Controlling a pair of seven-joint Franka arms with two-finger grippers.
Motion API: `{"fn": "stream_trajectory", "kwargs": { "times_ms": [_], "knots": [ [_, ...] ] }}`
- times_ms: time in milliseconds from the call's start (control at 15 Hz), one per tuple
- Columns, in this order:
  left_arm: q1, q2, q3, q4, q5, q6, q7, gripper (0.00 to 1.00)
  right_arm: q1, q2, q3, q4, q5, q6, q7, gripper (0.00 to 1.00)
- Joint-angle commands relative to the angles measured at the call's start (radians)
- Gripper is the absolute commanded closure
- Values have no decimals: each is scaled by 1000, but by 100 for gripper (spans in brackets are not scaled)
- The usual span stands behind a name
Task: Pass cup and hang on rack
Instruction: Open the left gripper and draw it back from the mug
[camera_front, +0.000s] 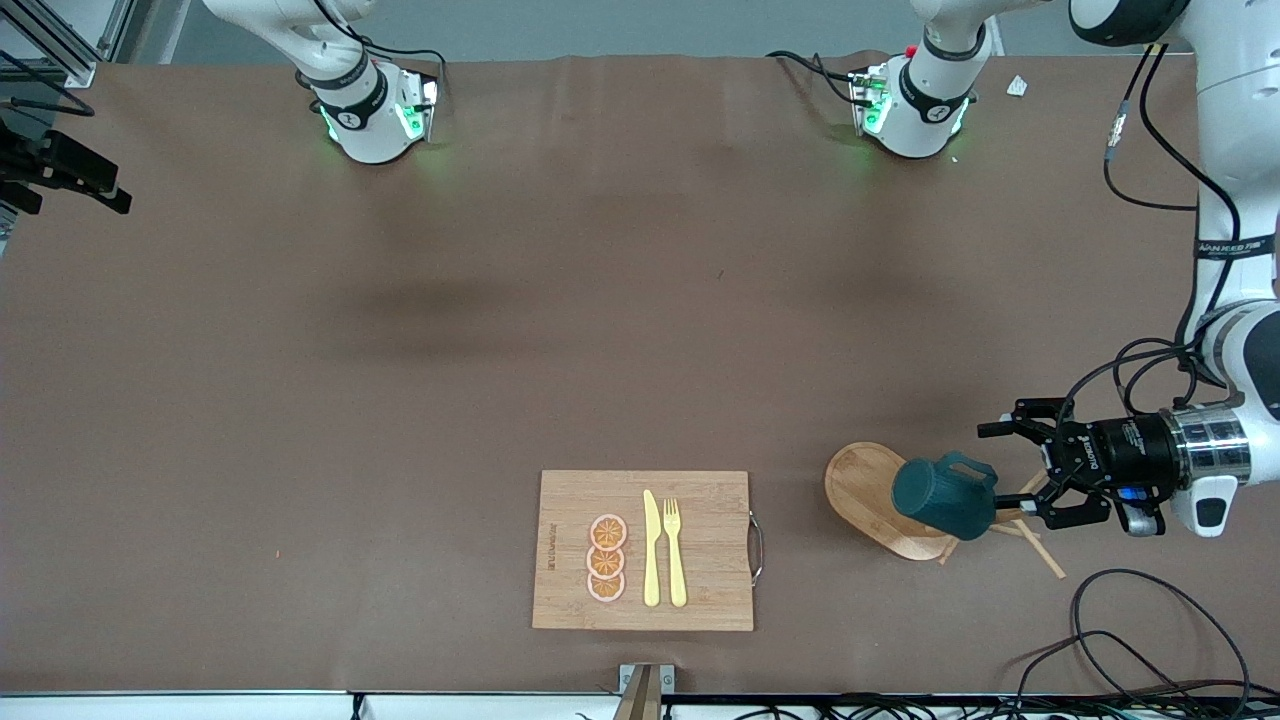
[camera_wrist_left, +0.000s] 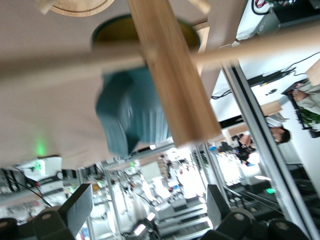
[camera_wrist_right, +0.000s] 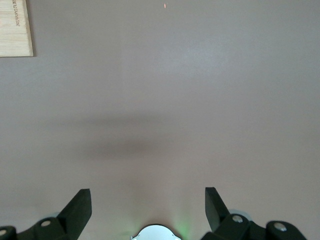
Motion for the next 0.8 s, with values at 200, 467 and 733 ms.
{"fn": "stream_trajectory", "kwargs": {
  "times_ms": [200,467,733],
  "knots": [
    [-25,-184,-107,-18,370,-12,-17,0,1,-16,2,-14,-2,5,-9,0],
    [-22,-290,-278,-18,725,-12,5,0,-1,-16,2,-14,-2,8,-9,0],
    [-20,-348,-477,-21,1178,-12,80,0,-1,-16,2,-14,-5,10,-9,0]
  ]
}}
